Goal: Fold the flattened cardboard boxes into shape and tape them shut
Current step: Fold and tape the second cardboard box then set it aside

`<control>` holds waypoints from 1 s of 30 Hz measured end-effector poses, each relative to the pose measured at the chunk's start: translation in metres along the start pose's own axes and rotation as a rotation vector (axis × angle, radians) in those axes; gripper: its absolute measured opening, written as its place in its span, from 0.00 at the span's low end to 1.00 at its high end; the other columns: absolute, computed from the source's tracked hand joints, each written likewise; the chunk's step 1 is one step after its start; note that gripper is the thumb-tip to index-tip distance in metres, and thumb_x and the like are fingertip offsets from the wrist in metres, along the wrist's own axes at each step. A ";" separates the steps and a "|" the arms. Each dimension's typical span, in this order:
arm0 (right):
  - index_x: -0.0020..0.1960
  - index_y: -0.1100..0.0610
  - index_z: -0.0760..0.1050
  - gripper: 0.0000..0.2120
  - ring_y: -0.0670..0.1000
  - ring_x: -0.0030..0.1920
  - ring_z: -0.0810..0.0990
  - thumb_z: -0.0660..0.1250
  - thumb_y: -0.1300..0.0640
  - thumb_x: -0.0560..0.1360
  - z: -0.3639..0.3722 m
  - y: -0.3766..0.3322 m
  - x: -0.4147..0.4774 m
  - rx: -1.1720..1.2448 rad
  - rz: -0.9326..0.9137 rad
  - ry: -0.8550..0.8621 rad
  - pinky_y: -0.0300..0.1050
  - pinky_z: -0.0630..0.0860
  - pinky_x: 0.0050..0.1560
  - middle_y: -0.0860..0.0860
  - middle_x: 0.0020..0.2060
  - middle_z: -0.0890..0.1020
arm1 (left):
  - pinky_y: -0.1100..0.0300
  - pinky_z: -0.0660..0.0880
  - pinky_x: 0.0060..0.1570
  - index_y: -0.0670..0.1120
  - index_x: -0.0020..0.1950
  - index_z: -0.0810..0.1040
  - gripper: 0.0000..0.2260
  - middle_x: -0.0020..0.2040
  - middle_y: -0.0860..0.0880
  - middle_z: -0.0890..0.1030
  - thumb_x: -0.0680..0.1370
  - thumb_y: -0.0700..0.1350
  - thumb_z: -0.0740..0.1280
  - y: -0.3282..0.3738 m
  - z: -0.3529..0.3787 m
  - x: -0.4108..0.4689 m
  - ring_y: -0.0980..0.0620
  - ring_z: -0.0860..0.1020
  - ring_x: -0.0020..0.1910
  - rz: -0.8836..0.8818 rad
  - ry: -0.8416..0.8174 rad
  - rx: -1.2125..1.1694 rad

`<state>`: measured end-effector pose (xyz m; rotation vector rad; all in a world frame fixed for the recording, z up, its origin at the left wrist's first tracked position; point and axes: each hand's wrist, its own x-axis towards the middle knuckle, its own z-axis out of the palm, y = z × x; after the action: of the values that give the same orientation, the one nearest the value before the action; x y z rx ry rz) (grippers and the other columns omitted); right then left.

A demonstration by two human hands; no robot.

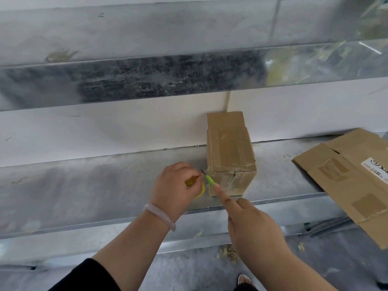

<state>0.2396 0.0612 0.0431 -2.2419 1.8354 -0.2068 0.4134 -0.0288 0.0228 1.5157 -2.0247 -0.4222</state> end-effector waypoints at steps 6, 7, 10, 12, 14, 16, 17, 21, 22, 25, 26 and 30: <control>0.58 0.34 0.14 0.45 0.46 0.32 0.63 0.54 0.60 0.81 -0.004 -0.002 0.004 -0.016 0.116 -0.122 0.39 0.64 0.33 0.46 0.46 0.65 | 0.54 0.76 0.42 0.54 0.40 0.82 0.06 0.41 0.58 0.79 0.72 0.51 0.66 0.007 -0.002 0.003 0.56 0.77 0.43 -0.013 0.017 0.019; 0.57 0.34 0.14 0.45 0.46 0.32 0.64 0.54 0.60 0.81 -0.003 -0.002 0.005 -0.015 0.125 -0.125 0.40 0.64 0.33 0.46 0.45 0.65 | 0.54 0.76 0.41 0.53 0.39 0.82 0.07 0.41 0.57 0.79 0.72 0.51 0.65 0.009 -0.002 0.003 0.55 0.77 0.42 -0.014 0.021 0.018; 0.57 0.34 0.14 0.45 0.47 0.35 0.67 0.53 0.60 0.81 -0.002 -0.001 0.006 0.012 0.131 -0.136 0.41 0.67 0.37 0.46 0.46 0.65 | 0.54 0.76 0.41 0.53 0.38 0.82 0.07 0.40 0.56 0.79 0.71 0.51 0.66 0.012 -0.003 0.004 0.55 0.77 0.41 -0.029 0.035 0.007; 0.57 0.34 0.13 0.46 0.46 0.33 0.65 0.54 0.59 0.81 0.000 0.000 0.005 0.020 0.130 -0.126 0.41 0.67 0.37 0.46 0.46 0.65 | 0.55 0.76 0.42 0.53 0.39 0.82 0.05 0.40 0.57 0.79 0.73 0.50 0.67 0.010 -0.003 0.004 0.56 0.77 0.42 -0.046 0.041 -0.005; 0.57 0.34 0.13 0.46 0.46 0.33 0.65 0.54 0.59 0.81 0.001 0.000 0.005 0.011 0.134 -0.127 0.42 0.68 0.38 0.46 0.47 0.66 | 0.56 0.76 0.42 0.52 0.39 0.82 0.05 0.40 0.57 0.79 0.72 0.50 0.68 0.011 -0.002 0.002 0.57 0.76 0.41 -0.043 0.039 -0.019; 0.57 0.33 0.13 0.46 0.47 0.37 0.68 0.54 0.60 0.81 0.002 -0.001 0.007 0.012 0.137 -0.145 0.42 0.69 0.39 0.46 0.51 0.69 | 0.57 0.76 0.41 0.52 0.38 0.82 0.06 0.39 0.57 0.79 0.72 0.50 0.67 0.012 -0.001 0.001 0.57 0.77 0.40 -0.032 0.043 -0.030; 0.56 0.33 0.13 0.47 0.48 0.38 0.68 0.54 0.60 0.81 0.002 -0.001 0.009 0.015 0.133 -0.141 0.42 0.69 0.39 0.47 0.52 0.70 | 0.57 0.76 0.41 0.52 0.38 0.82 0.06 0.39 0.57 0.79 0.72 0.50 0.67 0.012 -0.001 0.001 0.57 0.77 0.40 -0.044 0.047 -0.036; 0.57 0.34 0.14 0.45 0.49 0.39 0.69 0.54 0.60 0.81 0.002 0.002 0.006 0.003 0.114 -0.127 0.42 0.66 0.39 0.46 0.54 0.71 | 0.61 0.74 0.44 0.50 0.40 0.83 0.02 0.42 0.56 0.80 0.72 0.46 0.71 0.010 -0.004 0.003 0.58 0.77 0.42 -0.118 0.081 -0.058; 0.57 0.34 0.14 0.45 0.49 0.40 0.69 0.54 0.60 0.81 0.003 0.002 0.006 0.005 0.120 -0.130 0.42 0.66 0.39 0.46 0.53 0.71 | 0.63 0.74 0.43 0.50 0.40 0.83 0.02 0.41 0.56 0.80 0.72 0.46 0.72 0.011 -0.004 0.002 0.58 0.77 0.42 -0.113 0.080 -0.058; 0.57 0.33 0.15 0.45 0.50 0.40 0.70 0.54 0.60 0.81 0.004 0.002 0.008 0.007 0.114 -0.117 0.42 0.69 0.40 0.47 0.57 0.72 | 0.74 0.68 0.41 0.50 0.39 0.83 0.02 0.40 0.56 0.80 0.72 0.46 0.72 0.014 -0.003 -0.001 0.59 0.76 0.41 -0.106 0.072 -0.067; 0.57 0.33 0.15 0.46 0.50 0.40 0.70 0.55 0.60 0.81 0.004 0.002 0.009 0.003 0.111 -0.115 0.42 0.70 0.40 0.46 0.59 0.72 | 0.75 0.67 0.41 0.50 0.39 0.83 0.02 0.40 0.56 0.80 0.72 0.46 0.72 0.013 -0.003 -0.001 0.60 0.75 0.42 -0.125 0.081 -0.079; 0.57 0.34 0.15 0.44 0.48 0.41 0.69 0.54 0.59 0.81 -0.001 0.002 0.007 0.007 0.117 -0.122 0.41 0.69 0.40 0.45 0.62 0.72 | 0.72 0.68 0.42 0.50 0.39 0.83 0.03 0.40 0.56 0.80 0.72 0.47 0.71 0.007 -0.004 0.001 0.60 0.76 0.42 -0.175 0.091 -0.109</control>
<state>0.2385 0.0537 0.0432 -2.0857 1.8899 -0.0542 0.4100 -0.0272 0.0297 1.6200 -1.7773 -0.5146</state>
